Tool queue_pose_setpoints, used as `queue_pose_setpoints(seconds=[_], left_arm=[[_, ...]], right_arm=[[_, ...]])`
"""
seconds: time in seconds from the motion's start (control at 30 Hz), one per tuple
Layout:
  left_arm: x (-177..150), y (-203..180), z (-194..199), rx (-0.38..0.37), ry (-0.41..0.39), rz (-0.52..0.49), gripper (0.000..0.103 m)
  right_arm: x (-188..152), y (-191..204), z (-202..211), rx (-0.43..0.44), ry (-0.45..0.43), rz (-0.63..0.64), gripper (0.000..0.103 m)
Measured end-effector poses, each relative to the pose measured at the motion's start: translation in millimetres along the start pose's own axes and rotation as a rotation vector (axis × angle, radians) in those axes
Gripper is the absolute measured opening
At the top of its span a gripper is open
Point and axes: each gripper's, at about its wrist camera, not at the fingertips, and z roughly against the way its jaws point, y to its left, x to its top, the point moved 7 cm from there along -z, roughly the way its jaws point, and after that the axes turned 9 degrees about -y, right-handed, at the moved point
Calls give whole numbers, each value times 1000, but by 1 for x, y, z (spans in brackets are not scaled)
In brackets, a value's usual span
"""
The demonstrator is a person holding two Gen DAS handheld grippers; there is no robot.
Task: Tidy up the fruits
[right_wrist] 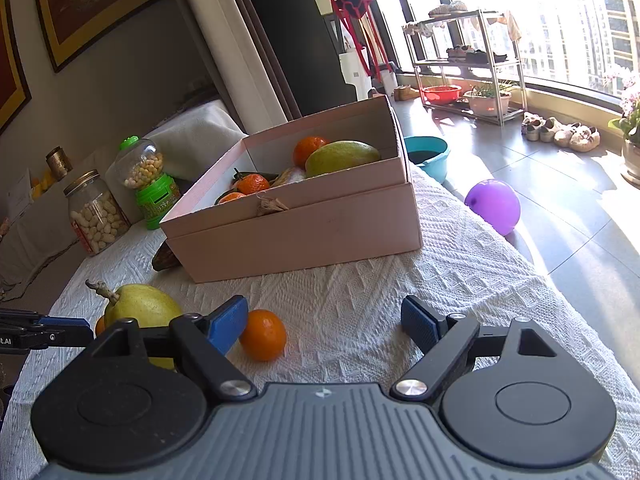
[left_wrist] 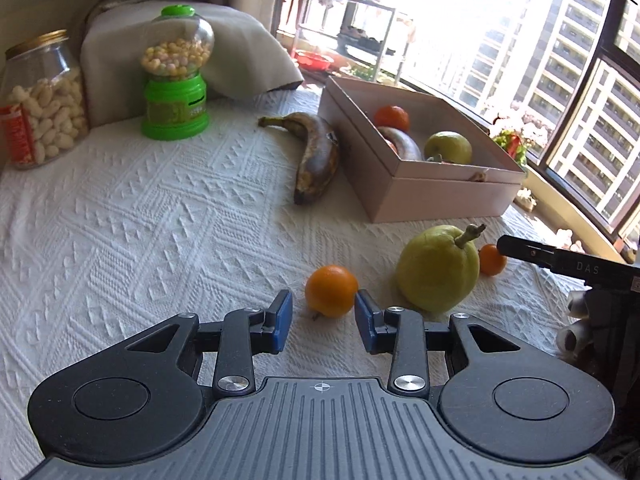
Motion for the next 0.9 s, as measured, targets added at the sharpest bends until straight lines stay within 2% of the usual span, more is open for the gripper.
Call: queue_pose_setpoints(seconds=[0.13, 0.33, 0.53, 0.77, 0.9], left_arm=[[-7, 8, -2, -39, 0, 157, 39], [-2, 10, -13, -39, -31, 213, 39], [7, -10, -26, -73, -44, 135, 40], [9, -32, -27, -73, -71, -38, 38], [5, -32, -24, -93, -67, -76, 38]], right_arm=[[0, 2, -1, -4, 4, 10, 85], [0, 3, -1, -7, 5, 14, 86], [-1, 6, -4, -15, 11, 30, 87], [0, 11, -4, -23, 18, 59, 88], [0, 22, 4, -34, 7, 166, 88]])
